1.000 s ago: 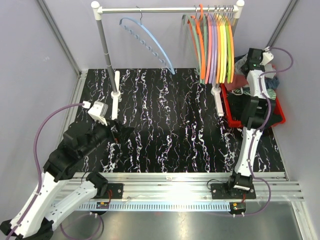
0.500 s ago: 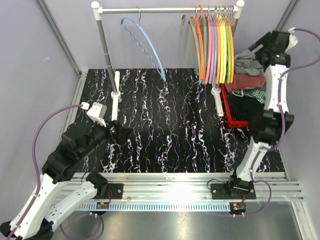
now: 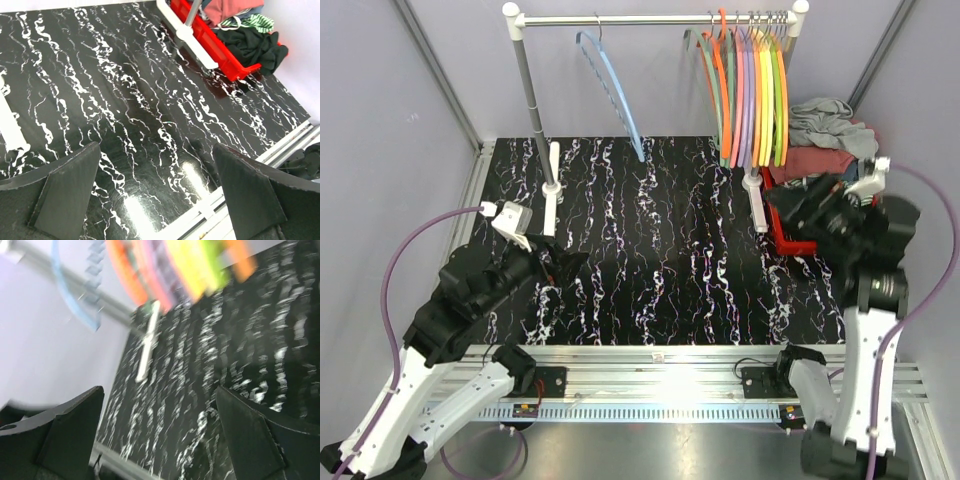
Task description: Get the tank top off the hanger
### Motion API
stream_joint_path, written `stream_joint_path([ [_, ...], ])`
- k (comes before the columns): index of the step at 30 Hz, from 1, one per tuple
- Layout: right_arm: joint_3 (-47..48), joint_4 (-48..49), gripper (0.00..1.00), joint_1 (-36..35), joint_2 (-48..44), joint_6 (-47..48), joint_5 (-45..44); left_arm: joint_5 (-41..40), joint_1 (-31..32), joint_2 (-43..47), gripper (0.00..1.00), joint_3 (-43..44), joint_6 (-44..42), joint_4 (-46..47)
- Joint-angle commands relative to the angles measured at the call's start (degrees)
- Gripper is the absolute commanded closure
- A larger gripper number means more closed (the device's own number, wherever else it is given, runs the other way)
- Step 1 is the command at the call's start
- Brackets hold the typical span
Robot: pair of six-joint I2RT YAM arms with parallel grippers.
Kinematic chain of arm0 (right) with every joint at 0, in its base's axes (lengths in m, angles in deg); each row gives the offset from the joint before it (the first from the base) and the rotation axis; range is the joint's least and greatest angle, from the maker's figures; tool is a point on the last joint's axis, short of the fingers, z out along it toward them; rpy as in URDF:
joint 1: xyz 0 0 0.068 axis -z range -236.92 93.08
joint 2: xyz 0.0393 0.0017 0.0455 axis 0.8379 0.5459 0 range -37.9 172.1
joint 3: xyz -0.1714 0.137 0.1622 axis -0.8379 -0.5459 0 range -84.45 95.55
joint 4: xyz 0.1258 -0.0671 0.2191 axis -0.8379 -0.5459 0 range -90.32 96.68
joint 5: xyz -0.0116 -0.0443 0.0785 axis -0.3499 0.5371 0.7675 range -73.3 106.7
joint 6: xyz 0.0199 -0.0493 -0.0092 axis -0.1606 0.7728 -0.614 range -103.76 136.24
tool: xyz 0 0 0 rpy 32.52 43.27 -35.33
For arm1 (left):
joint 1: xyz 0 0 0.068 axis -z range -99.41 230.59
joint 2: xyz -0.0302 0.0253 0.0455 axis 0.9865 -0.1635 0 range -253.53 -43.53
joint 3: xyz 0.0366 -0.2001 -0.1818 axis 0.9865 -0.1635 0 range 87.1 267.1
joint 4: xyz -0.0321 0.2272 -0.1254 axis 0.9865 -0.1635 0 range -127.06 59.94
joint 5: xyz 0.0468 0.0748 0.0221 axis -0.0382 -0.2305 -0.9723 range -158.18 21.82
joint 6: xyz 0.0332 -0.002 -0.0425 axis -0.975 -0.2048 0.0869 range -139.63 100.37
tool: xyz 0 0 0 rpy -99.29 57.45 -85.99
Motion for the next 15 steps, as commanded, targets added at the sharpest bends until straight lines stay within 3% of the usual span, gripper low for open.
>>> stream_joint_path([
  [1,-7.7,10.2,0.0,-0.1,-9.5,-5.9,16.5,2.9,0.2,-0.2,0.01,0.2,-0.4,4.7],
  [4,-10.3,11.6,0.0,-0.1,-18.6,-9.8,21.1,3.5,0.1,-0.6,0.01,-0.3,0.2,5.5],
  [8,-10.6,9.0,0.0,-0.1,-23.7,-10.9,23.3,4.3,0.2,-1.2,0.01,-0.6,0.5,6.1],
  [12,-10.5,3.7,0.0,-2.2,-24.9,-8.6,23.4,4.5,0.1,-1.1,0.01,-0.8,0.7,6.5],
  [15,-11.2,6.3,0.0,-2.2,-25.6,-8.4,22.5,4.7,0.1,-1.0,0.01,-1.6,1.0,8.1],
])
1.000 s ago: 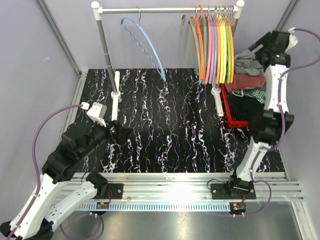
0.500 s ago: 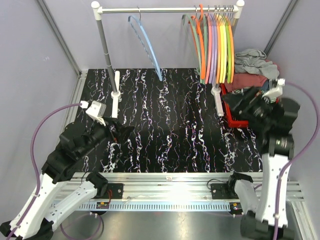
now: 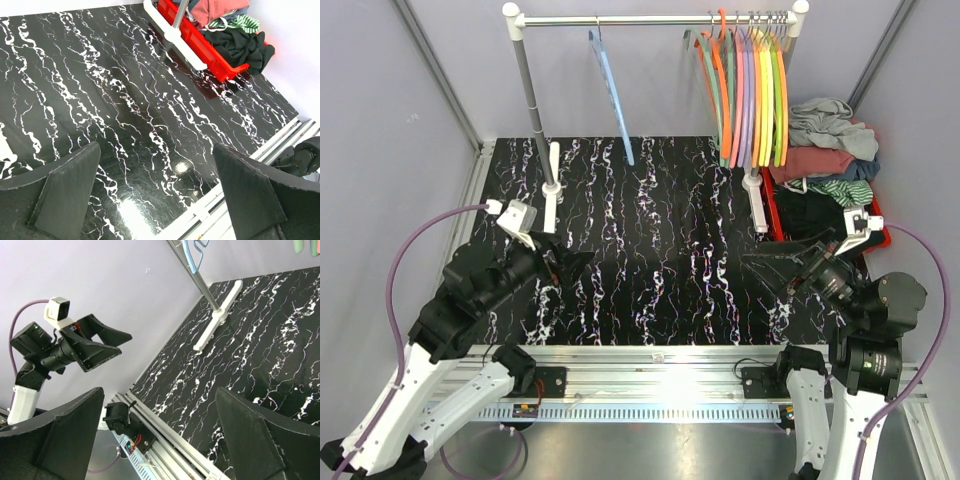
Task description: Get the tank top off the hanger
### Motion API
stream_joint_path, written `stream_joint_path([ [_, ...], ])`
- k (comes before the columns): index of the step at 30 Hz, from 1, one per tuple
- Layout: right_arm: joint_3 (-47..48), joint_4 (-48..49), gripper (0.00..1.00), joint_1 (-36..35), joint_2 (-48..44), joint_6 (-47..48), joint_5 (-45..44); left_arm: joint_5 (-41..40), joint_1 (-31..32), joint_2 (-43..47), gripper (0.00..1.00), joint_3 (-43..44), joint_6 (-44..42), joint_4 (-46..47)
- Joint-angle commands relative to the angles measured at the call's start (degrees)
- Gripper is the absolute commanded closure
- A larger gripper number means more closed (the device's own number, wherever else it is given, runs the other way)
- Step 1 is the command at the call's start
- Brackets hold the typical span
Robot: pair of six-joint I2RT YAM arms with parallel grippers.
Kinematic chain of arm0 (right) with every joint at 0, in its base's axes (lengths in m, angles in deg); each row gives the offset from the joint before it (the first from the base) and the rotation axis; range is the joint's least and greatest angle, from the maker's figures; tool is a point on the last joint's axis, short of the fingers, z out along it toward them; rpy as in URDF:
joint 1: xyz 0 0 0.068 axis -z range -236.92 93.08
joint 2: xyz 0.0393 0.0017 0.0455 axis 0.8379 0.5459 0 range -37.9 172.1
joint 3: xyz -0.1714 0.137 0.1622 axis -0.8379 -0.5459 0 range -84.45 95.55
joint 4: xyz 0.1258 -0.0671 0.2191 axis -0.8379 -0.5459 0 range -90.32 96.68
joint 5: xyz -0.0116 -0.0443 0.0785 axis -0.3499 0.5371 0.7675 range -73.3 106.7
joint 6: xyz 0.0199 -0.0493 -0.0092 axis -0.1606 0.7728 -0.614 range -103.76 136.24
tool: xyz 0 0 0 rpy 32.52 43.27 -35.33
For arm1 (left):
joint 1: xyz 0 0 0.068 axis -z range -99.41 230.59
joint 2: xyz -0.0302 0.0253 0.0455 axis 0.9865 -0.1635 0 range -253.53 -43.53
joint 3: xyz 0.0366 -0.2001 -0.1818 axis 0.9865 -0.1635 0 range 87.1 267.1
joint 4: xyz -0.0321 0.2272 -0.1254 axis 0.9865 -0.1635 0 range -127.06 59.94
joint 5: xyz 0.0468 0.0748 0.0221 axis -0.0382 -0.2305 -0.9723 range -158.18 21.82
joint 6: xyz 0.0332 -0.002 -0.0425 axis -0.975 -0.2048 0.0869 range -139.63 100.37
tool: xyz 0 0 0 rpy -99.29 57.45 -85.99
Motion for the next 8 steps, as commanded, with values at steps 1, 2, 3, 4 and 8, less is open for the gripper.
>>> stream_joint_path([
  [1,-1.6,3.4,0.0,-0.3,-0.3,-1.3,3.2,1.8,0.1,-0.2,0.01,-0.9,0.9,5.4],
  [2,-1.7,5.1,0.0,-0.3,0.0,-2.7,3.5,1.7,0.1,-0.6,0.01,-0.7,0.7,5.3],
  [3,-1.6,5.9,0.0,-0.3,0.2,-2.9,3.3,1.5,0.1,-1.0,0.01,-0.5,0.5,5.1],
  [4,-1.2,6.1,0.0,-0.3,0.7,-2.8,3.5,1.3,0.1,-1.4,0.01,-0.2,0.5,4.9],
  [8,-1.9,5.9,0.0,-1.1,1.3,-1.4,2.9,0.9,0.1,-2.7,0.01,-0.4,0.2,5.8],
])
